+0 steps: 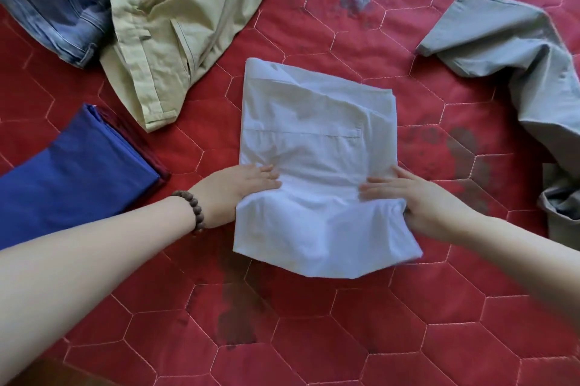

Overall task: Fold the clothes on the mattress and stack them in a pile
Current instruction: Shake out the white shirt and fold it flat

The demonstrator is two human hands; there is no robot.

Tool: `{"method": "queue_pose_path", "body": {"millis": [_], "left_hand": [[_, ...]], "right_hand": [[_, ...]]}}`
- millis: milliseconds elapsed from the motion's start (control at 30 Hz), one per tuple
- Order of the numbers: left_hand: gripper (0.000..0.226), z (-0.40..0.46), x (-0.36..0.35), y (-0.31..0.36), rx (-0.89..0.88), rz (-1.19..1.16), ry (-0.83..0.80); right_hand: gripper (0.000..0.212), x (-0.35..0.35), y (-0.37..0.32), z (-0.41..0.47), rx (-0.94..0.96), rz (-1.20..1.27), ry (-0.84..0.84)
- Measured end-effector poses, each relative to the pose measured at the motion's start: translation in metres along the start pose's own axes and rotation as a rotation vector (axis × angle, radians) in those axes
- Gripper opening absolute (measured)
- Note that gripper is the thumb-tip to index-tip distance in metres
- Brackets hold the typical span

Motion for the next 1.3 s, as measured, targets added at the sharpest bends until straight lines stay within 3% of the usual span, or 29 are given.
{"method": "queue_pose_path", "body": {"millis": [100,200,367,567,667,800,1133,1300], "left_hand": [[0.013,0.001,0.023,-0.011,0.254,-0.363,0.133],[0.028,0.009,0.038,-0.016,0.443,-0.747,0.341],[0.036,0.013,0.029,-0.011,0.584,-0.755,0.455],[0.028,0.014,0.018,-0.01,0.532,-0.951,0.571],[0.024,0.017,0.016,-0.011,0.531,-0.898,0.669],[0.026,0.016,0.007,-0.01,0.628,-0.776,0.792],[0.042,0.027,0.015,-0.013,0.763,-0.711,0.785],[0.031,0.016,0.032,-0.016,0.937,-0.589,0.788]], "right_hand": [[0.021,0.016,0.011,0.006,-0.321,0.562,0.171],[0.031,0.023,0.012,0.017,-0.45,0.875,0.262],[0.033,0.018,0.006,0.027,-0.555,0.652,0.381],[0.032,0.004,0.001,0.027,-0.539,0.616,0.564],[0.027,0.006,-0.002,0.032,-0.51,0.662,0.65],[0.033,0.004,-0.003,0.04,-0.611,0.618,0.694],[0.044,0.005,-0.009,0.049,-0.821,0.529,0.728],[0.03,0.011,-0.02,0.047,-0.941,0.41,0.782]]}}
Point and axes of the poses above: each hand's wrist, its own z-axis towards the middle knuckle, its own x-axis out of the back of the hand, y = z × x, the point moved 3 cm from there along z, towards the middle knuckle, and after that the axes turned 14 degrees about -y, right-handed, at the moved point
